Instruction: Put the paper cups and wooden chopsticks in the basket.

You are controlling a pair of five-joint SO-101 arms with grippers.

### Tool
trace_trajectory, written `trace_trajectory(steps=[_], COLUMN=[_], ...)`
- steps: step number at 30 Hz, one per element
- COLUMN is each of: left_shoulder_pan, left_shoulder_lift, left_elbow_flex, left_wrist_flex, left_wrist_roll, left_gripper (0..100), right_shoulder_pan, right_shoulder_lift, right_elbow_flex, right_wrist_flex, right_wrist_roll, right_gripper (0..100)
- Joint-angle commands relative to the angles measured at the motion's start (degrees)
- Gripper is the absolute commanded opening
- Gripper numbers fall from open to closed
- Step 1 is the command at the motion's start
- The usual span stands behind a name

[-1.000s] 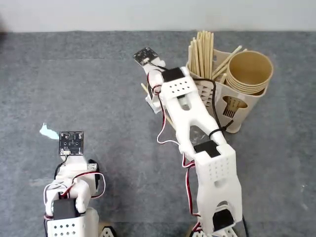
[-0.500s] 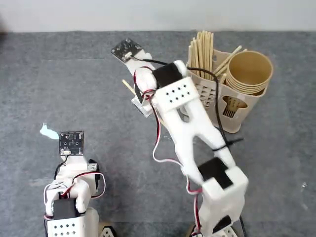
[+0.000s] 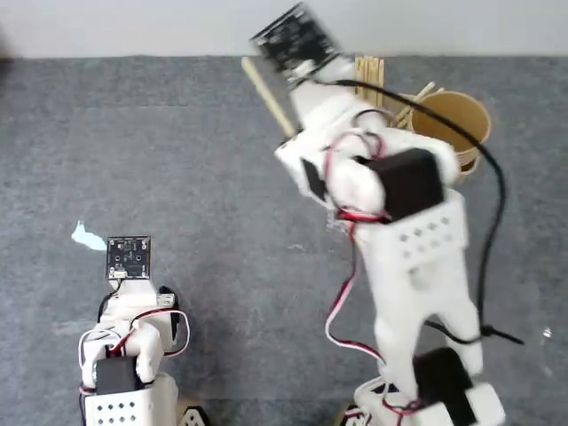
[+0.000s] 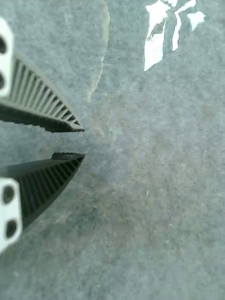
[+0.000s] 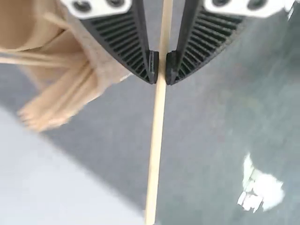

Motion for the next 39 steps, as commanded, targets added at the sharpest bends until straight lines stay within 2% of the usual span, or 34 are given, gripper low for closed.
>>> trace_trajectory(steps=[1,7,12,18,27,33,39], left_shoulder_pan=[-0.18,-0.18,-0.18,-0.18,-0.18,-0.18,-0.18], left_shoulder_lift=[-0.18,-0.18,-0.18,-0.18,-0.18,-0.18,-0.18], left_elbow_flex=[-0.40,-0.40,-0.40,-0.40,-0.40,-0.40,-0.40], left_wrist_flex=[-1.23,-1.32,-1.32,-1.32,-1.32,-1.32,-1.32], left_wrist_roll=[-0.79,-0.79,-0.79,-0.79,-0.79,-0.79,-0.79], left_gripper=[8,8,8,8,8,8,8], right_shoulder_pan=[3.82,7.60,10.33,14.02,17.71,17.80,17.98], right_shoulder_lift=[-4.09,-4.18,-4.62,-4.62,-4.97,-8.66,-12.44], right_elbow_flex=[-2.99,-0.26,7.21,19.60,42.46,53.27,53.98], right_wrist_flex=[-6.55,-20.00,-35.30,-53.93,-79.87,-85.58,-83.38], right_wrist_roll=[0.44,0.09,-5.27,-7.82,-7.21,-7.12,-7.12], right_gripper=[0.8,0.8,0.8,0.8,0.8,2.0,19.9])
